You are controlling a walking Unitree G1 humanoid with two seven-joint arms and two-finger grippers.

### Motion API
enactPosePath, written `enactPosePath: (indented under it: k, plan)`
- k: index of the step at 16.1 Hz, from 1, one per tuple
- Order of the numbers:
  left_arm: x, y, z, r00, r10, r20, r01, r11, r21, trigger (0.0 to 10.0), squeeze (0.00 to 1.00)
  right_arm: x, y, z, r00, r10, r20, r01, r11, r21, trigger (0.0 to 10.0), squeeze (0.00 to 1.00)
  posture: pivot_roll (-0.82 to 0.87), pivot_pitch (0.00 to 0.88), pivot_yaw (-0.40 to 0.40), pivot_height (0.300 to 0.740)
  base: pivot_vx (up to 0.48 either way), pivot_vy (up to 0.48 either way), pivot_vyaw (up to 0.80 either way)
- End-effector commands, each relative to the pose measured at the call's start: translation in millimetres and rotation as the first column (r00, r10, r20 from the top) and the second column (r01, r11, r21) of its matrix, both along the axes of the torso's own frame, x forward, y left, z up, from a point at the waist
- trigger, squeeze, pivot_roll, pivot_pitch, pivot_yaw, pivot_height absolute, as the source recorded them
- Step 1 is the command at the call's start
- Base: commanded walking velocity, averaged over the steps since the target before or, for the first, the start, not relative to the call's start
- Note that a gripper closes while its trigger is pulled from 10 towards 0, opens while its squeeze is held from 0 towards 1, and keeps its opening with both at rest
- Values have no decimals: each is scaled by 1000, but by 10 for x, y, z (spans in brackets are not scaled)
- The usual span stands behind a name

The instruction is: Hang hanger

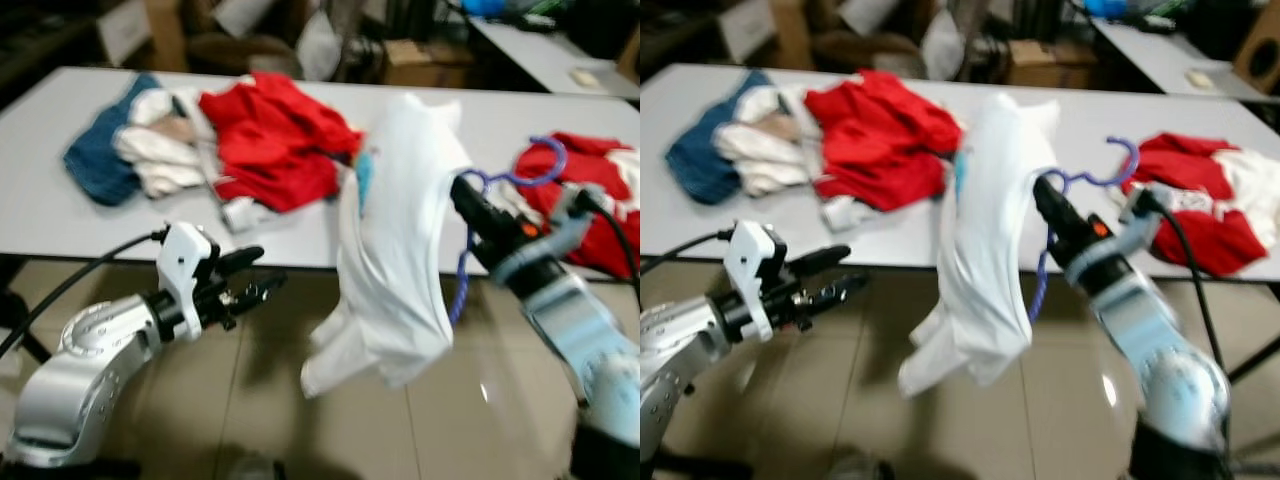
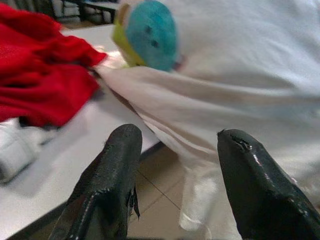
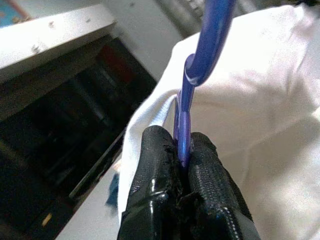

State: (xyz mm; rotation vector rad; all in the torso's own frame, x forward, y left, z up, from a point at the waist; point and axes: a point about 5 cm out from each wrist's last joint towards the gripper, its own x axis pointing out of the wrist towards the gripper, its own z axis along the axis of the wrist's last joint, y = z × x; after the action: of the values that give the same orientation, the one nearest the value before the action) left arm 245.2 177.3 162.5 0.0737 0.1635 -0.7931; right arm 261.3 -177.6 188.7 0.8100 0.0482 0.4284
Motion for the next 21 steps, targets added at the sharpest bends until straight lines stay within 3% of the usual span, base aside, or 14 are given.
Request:
enactPosePath:
  k: [1, 2, 4, 7, 11, 14, 17, 19, 21]
  plan:
    - [26, 8, 32, 1000, 24, 15, -24, 1000, 4, 10000, 0, -52, 44, 84, 997, 61, 50, -60, 998, -17, 10000, 0, -112, 0, -7, 740, 0, 0, 800]
    - [154, 52, 77, 990, 130, 50, -129, 992, -18, 10000, 0, -194, 100, 53, 981, 174, 83, -171, 984, -39, 10000, 0, -122, 0, -10, 740, 0, 0, 800]
    - [201, 39, 100, 984, 167, 61, -165, 986, -27, 10000, 0, -309, 93, 17, 969, 231, 89, -229, 973, -35, 10000, 0, -123, 0, -16, 740, 0, 0, 800]
    - [173, 11, 90, 983, 175, 52, -173, 984, -39, 10000, 0, -381, 95, -13, 957, 280, 79, -277, 960, -43, 10000, 0, -117, 0, -24, 740, 0, 0, 800]
    - [135, 34, -41, 965, 263, 4, -263, 965, 6, 10000, 0, -436, 184, -79, 930, 362, 54, -358, 931, -76, 10000, 0, -108, 0, -27, 740, 0, 0, 800]
    - [131, 22, -62, 962, 274, 10, -274, 961, 23, 10000, 0, -366, 129, -198, 966, 256, -25, -256, 948, -187, 10000, 0, -117, 0, -23, 740, 0, 0, 800]
    - [172, 30, -65, 951, 310, 17, -310, 950, 43, 10000, 0, -288, 67, -326, 975, 201, -96, -220, 938, -269, 10000, 0, -113, 0, -32, 740, 0, 0, 800]
    - [129, 16, -122, 946, 324, 17, -325, 942, 81, 10000, 0, -221, 66, -405, 980, 168, -105, -195, 915, -352, 10000, 0, -108, 0, -36, 740, 0, 0, 800]
    - [85, 19, -160, 940, 341, 13, -341, 935, 100, 10000, 0, -247, 129, -490, 970, 199, -140, -239, 880, -410, 10000, 0, -86, 0, -48, 740, 0, 0, 800]
